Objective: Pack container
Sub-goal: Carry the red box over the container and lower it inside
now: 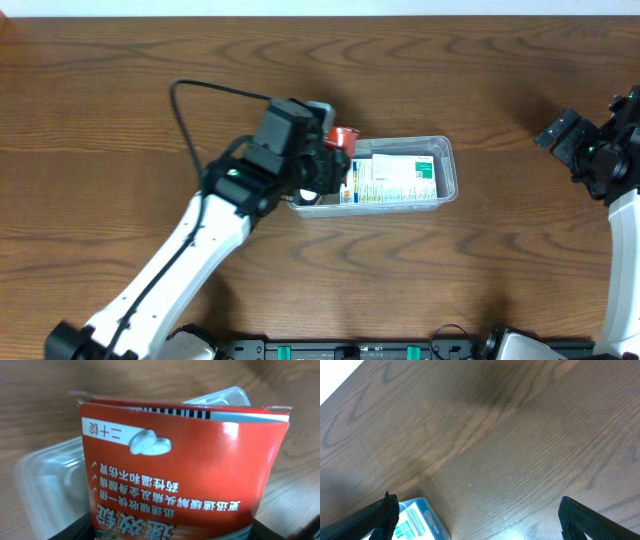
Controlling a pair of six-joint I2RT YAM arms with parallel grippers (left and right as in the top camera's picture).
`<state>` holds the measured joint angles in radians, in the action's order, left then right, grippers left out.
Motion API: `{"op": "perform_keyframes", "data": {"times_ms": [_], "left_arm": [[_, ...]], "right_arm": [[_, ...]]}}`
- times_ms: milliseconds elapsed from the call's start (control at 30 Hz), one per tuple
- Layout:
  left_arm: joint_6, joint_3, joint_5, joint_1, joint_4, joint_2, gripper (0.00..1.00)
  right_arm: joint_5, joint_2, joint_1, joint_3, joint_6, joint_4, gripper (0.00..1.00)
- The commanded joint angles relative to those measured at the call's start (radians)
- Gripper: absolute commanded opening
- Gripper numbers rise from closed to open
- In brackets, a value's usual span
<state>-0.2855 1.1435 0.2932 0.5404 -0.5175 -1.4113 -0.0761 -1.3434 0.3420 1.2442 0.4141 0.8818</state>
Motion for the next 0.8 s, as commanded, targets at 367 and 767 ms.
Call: {"op": "perform_keyframes", "data": {"times_ms": [367,767], "left_arm": [[-0.229,0.020,-0.107,0.042,0.039,-0.117,0.56],[-0.229,0.020,-0.101,0.070,0.038,-0.144,0.67]], "right_arm": [[-0.003,0.010,0.005,0.005,0.012,0.001,0.99],[-0.003,0.010,0.005,0.005,0.012,0.001,0.99]]}}
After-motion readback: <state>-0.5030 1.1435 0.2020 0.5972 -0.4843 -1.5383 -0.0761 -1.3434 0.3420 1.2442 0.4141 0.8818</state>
